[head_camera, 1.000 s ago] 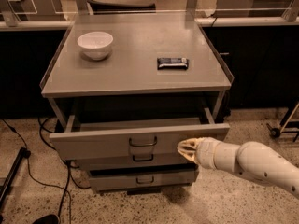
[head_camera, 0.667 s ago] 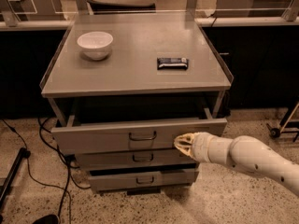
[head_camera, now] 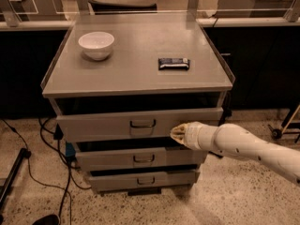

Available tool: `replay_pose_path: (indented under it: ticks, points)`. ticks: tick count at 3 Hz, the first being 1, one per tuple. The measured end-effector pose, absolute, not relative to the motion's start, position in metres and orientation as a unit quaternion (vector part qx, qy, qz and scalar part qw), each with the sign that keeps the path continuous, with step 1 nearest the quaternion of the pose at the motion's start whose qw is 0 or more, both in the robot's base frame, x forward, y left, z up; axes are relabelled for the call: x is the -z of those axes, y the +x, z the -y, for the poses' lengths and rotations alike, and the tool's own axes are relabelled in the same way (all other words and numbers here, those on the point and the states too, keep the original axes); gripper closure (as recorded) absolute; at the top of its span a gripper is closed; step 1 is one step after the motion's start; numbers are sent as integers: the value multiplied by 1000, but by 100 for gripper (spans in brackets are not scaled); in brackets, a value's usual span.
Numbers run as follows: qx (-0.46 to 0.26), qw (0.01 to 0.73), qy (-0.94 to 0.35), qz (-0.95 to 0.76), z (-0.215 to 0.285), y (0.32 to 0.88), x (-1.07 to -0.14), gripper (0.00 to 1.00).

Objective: Close top drawer

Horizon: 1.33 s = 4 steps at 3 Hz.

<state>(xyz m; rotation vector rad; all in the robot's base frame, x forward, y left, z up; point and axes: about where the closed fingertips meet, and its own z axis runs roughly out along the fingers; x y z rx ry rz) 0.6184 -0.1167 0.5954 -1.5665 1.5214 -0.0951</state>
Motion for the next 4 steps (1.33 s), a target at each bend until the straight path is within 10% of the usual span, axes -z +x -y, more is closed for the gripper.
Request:
replay_pose_path:
  ticks: [4]
  points:
    - [-97,285,-665,-684,161,488,-642,100]
